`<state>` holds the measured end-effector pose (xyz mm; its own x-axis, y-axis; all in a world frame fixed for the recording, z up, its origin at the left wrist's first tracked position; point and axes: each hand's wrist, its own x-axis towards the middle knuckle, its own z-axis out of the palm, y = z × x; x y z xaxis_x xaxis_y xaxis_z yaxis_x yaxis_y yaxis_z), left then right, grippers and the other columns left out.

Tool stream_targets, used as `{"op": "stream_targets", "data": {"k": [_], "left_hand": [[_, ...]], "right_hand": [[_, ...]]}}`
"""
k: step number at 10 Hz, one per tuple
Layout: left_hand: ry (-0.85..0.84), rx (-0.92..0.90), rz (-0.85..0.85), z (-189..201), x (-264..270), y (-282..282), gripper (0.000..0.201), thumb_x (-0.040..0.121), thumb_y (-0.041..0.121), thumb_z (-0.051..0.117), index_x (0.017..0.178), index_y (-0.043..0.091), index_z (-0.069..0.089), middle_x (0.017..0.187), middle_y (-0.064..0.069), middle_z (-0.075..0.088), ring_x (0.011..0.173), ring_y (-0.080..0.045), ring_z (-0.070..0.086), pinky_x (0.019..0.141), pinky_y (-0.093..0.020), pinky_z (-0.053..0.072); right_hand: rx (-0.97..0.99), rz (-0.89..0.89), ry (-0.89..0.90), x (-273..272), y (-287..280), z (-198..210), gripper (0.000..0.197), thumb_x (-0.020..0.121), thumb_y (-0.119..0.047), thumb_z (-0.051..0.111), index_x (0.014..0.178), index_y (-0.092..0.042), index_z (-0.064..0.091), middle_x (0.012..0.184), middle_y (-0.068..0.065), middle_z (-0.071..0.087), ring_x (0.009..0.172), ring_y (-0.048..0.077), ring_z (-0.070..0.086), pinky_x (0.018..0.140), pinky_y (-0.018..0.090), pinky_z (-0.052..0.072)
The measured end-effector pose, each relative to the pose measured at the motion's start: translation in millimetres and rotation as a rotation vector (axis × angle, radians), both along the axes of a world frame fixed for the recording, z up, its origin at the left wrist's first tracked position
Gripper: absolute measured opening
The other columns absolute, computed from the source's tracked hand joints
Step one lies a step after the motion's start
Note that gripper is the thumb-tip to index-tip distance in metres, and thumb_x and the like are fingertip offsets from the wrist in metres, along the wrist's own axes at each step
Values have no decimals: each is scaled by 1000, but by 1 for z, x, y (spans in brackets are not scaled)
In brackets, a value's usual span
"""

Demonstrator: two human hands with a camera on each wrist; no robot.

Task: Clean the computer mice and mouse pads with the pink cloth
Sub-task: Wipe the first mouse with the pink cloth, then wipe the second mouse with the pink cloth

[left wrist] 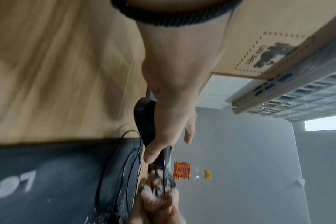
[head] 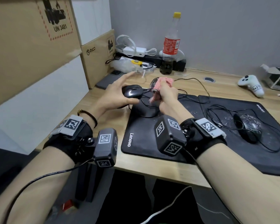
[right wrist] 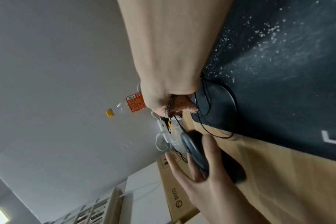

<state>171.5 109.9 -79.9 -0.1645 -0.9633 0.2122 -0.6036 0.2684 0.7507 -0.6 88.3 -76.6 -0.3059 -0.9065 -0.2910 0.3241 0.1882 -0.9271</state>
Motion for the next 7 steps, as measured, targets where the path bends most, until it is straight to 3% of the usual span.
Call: {"op": "stream_targets", "data": {"k": [1,2,3,4,5,6,7], "left_hand": [[-11,34,22,-3,20,-1,94,65,27,85,140,47,32,125,10,61,117,-8,57,112,-37,34],[-13,50,64,-6,34,-7,100,64,30,87,143,48,28,121,4,63,111,-13,60,106,-33,40],[-51,75,135,-12,50,-11,101,65,33,86,145,48,26,120,4,64,111,-15,59,101,-29,39],[-157,105,230,-18,70,-14,103,63,39,86,144,50,24,128,2,62,122,-21,53,109,-37,35],[-302,120,290,-18,79,-19,103,65,44,83,146,49,20,136,-1,55,129,-28,47,109,-42,34],[-513,179,282,-11,78,-19,100,72,41,78,149,44,15,144,-1,48,132,-32,42,108,-42,28],[-678,289,215,-4,75,-16,88,78,26,70,149,41,19,147,2,44,136,-28,38,108,-41,20]], "right_hand": [[12,-61,-11,-10,1,6,32,96,-35,56,82,-8,47,65,11,59,24,20,49,54,44,56],[29,-141,-30,-23,4,11,34,97,-30,54,72,-11,41,57,8,56,33,27,52,56,43,56],[-36,-131,-53,-46,0,9,36,100,-28,46,69,-11,39,58,8,46,30,19,46,39,27,47],[-64,-163,-47,-79,-6,7,36,103,-26,38,69,-14,38,63,8,40,25,11,41,34,19,39],[-70,-191,-32,-97,-12,2,32,103,-24,37,72,-15,40,67,5,42,25,9,44,34,19,41],[-50,-147,-46,-84,-11,-1,27,101,-15,38,74,-16,40,70,7,49,31,11,50,42,26,47],[-30,-81,-78,-74,-10,-2,19,94,-8,51,80,-16,41,97,16,67,69,17,59,73,34,51]]}}
